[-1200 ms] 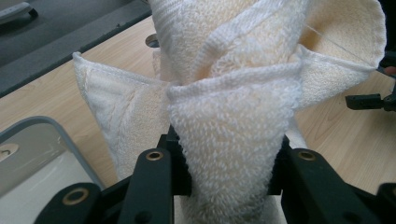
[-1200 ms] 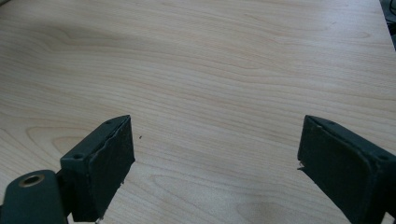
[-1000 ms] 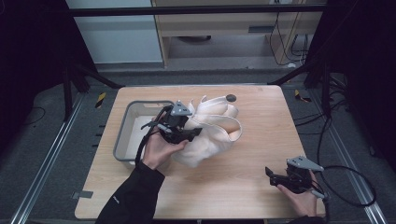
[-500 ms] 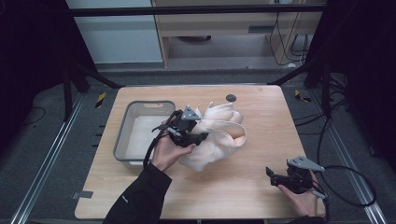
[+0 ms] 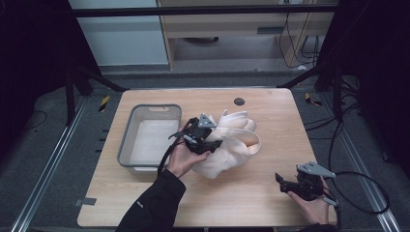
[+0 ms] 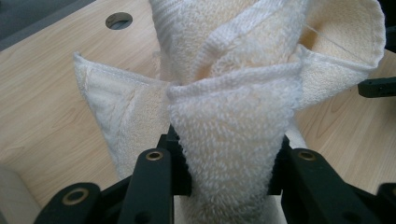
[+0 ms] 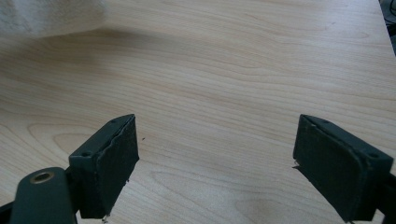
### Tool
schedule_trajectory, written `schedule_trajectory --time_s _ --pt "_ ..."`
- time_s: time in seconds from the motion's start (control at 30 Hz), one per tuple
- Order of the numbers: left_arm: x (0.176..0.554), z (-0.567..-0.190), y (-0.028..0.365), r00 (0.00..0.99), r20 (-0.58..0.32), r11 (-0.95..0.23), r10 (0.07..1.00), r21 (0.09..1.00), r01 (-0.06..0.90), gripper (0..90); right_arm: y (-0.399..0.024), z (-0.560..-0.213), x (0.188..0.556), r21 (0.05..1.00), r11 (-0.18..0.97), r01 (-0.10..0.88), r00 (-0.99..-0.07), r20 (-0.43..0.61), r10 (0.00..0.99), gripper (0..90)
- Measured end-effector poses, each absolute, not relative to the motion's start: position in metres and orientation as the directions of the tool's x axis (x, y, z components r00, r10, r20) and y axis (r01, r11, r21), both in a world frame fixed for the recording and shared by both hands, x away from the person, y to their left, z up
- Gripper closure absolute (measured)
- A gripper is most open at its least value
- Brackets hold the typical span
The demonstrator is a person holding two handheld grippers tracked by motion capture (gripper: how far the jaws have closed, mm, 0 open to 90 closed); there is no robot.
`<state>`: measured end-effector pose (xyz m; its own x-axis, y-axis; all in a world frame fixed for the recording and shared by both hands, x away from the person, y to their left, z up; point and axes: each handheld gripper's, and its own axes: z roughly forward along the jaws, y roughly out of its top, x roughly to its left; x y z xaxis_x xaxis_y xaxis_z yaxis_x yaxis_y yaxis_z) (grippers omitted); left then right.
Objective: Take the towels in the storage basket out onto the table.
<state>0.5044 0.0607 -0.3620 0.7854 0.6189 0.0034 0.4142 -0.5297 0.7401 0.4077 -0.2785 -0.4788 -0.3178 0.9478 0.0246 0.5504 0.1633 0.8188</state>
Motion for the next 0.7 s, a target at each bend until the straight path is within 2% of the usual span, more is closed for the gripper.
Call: schedule_trajectory --time_s 0.7 --pt "0.515 -0.395 0.04 0.802 -0.001 -0.56 0.597 0.715 0.418 63.9 -0.278 -0.479 0.407 0.818 0.165 0.551 -0.321 0.026 0.947 14.0"
